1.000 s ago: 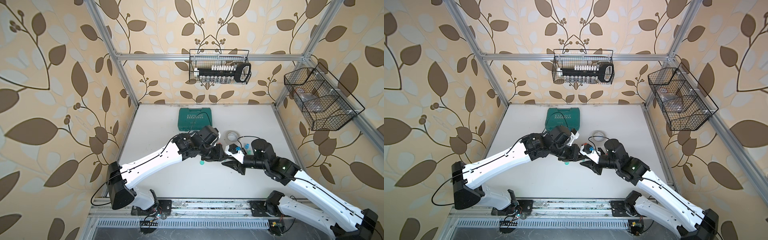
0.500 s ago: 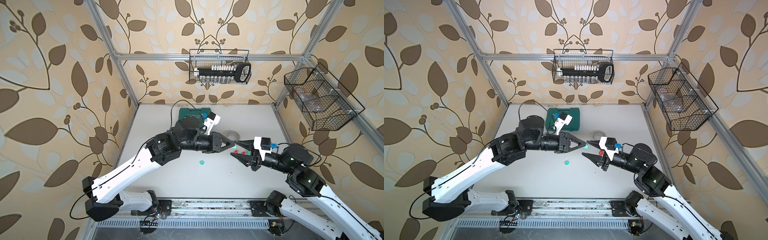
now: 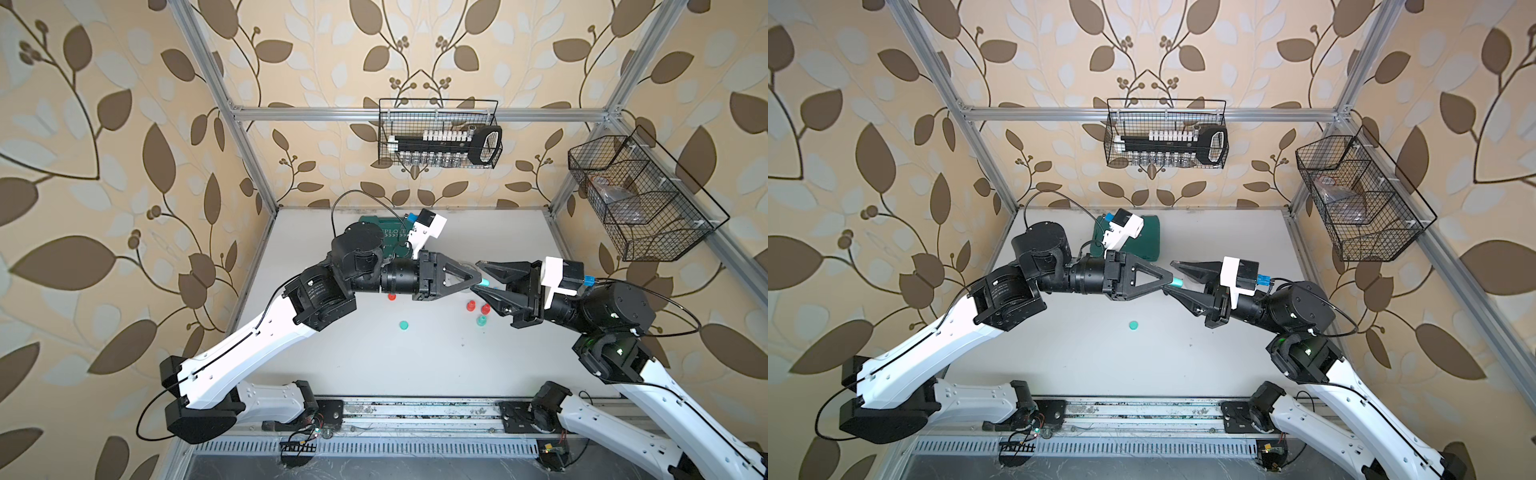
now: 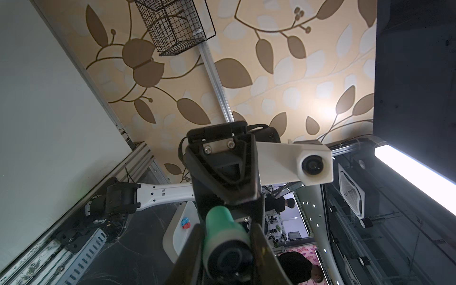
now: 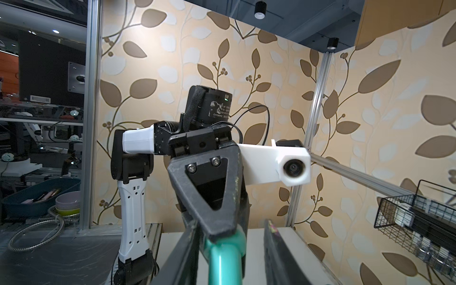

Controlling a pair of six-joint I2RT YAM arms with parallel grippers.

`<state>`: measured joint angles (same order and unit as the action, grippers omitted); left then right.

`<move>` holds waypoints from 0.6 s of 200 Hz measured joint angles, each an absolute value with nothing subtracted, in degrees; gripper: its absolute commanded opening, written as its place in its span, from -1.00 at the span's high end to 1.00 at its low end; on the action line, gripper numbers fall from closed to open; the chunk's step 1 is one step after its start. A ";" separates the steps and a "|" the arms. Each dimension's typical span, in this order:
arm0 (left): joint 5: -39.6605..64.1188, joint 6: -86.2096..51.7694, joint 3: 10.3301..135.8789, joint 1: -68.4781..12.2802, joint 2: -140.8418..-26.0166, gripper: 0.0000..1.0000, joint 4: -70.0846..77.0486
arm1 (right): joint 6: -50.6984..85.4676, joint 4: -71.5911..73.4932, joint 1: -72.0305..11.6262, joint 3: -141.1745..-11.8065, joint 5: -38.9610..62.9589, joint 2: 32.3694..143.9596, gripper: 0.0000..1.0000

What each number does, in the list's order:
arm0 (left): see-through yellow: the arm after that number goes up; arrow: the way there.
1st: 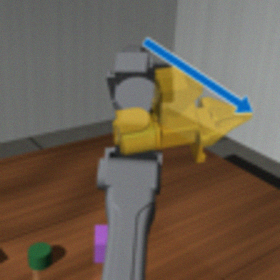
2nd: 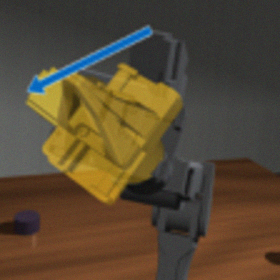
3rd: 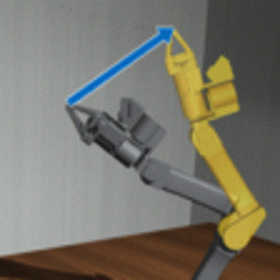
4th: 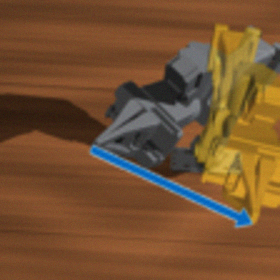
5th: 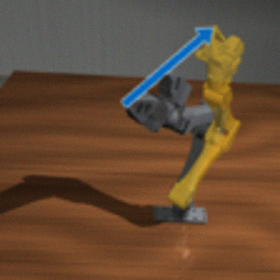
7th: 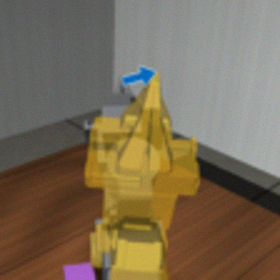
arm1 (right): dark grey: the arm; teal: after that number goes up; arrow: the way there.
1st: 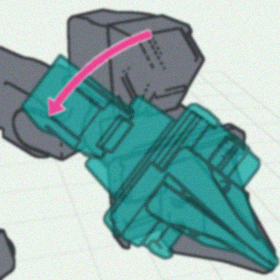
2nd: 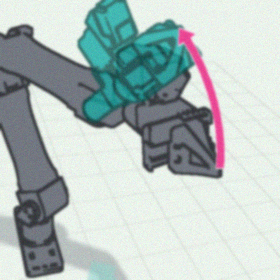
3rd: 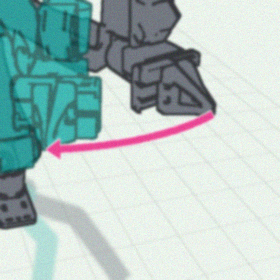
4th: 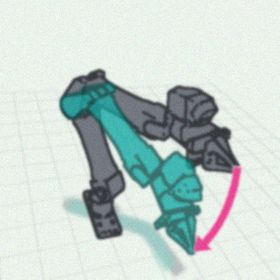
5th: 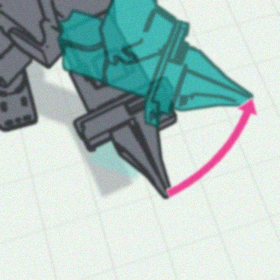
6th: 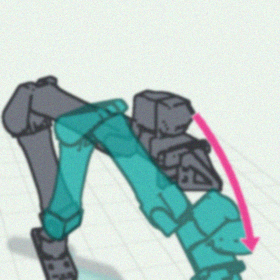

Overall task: Close the stamp cap
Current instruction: Pick up the stamp from the center of the board.

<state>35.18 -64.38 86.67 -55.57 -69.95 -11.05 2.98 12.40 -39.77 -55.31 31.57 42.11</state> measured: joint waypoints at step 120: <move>38.65 -66.63 89.41 -55.57 -70.28 0.70 -7.86 | 6.50 18.22 -40.07 -55.29 34.30 42.41 0.48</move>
<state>38.65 -66.63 89.41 -55.57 -70.28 -7.86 6.50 18.22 -40.07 -55.29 34.30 42.41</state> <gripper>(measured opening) 0.279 0.261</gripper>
